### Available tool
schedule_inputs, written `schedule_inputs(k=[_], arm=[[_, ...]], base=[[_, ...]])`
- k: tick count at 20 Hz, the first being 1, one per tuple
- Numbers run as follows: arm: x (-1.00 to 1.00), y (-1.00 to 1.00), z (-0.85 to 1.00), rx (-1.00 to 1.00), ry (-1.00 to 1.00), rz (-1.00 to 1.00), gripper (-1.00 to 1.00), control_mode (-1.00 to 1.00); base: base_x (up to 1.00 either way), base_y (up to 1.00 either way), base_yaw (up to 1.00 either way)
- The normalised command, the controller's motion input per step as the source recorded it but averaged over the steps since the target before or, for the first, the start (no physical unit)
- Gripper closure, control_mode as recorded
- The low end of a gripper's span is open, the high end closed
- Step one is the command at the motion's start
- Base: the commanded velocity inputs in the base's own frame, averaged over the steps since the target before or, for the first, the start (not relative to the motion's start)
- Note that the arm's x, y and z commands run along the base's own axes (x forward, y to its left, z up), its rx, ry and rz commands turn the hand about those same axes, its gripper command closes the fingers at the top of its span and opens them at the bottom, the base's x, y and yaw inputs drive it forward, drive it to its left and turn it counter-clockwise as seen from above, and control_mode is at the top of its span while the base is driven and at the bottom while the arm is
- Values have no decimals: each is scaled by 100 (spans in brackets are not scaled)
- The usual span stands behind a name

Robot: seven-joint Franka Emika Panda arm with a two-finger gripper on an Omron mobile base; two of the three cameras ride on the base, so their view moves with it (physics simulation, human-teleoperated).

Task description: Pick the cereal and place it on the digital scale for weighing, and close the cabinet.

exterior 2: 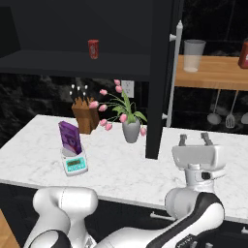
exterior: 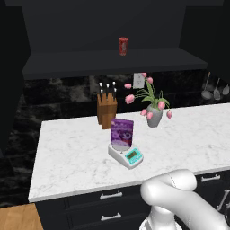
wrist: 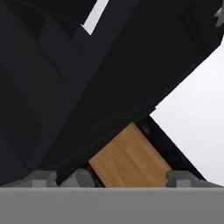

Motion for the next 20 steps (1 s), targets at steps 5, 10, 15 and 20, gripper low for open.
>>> schedule_inputs(k=[5, 10, 15, 20], arm=[[-47, -21, 68, -9, -12, -1, -100, -100], [-44, 39, 64, -18, -13, 0, -100, -100], [-28, 94, 54, -25, -7, 3, -100, -100], [-30, 100, 30, -32, -1, 4, -100, -100]], base=[[0, 0, 0], [0, 0, 0], [0, 0, 0], [0, 0, 0]])
